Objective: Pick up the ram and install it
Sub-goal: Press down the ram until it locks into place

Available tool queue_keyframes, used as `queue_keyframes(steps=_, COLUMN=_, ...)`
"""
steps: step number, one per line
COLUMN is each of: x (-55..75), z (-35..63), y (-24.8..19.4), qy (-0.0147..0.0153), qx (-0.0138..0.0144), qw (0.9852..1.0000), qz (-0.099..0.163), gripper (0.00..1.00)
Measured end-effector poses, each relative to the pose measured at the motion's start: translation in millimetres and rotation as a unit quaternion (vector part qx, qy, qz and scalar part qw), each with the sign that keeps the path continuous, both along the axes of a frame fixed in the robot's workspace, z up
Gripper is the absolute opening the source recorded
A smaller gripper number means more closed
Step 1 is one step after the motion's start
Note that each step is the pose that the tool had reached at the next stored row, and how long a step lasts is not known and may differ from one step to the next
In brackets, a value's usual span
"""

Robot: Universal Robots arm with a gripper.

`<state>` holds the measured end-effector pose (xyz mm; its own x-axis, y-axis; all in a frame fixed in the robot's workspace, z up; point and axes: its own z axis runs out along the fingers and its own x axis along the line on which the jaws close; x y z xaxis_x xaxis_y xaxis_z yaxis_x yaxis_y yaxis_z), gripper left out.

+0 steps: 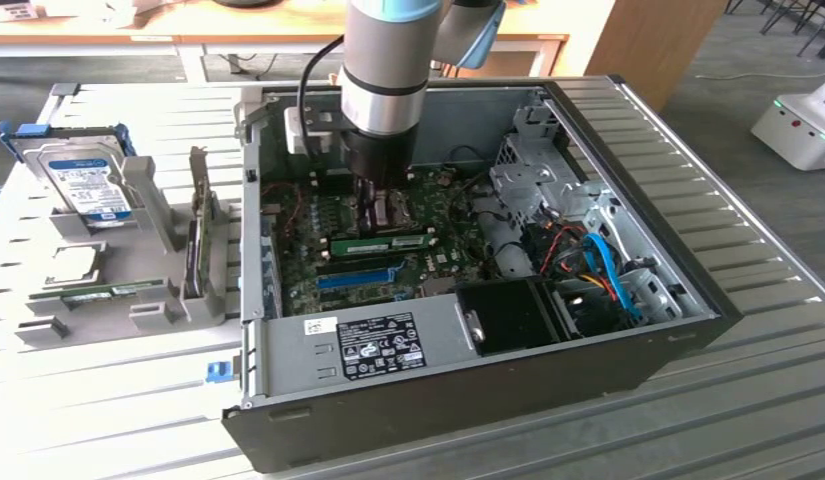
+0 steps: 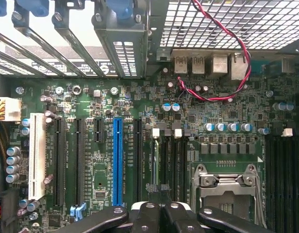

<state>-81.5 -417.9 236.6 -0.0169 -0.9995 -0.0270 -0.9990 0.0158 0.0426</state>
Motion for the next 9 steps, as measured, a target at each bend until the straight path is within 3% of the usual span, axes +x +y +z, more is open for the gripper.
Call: queue_keyframes(steps=9, x=0.0, z=-1.9, y=0.0, qy=0.0000, qx=0.0000, qw=1.0000, qz=0.000, gripper=0.11)
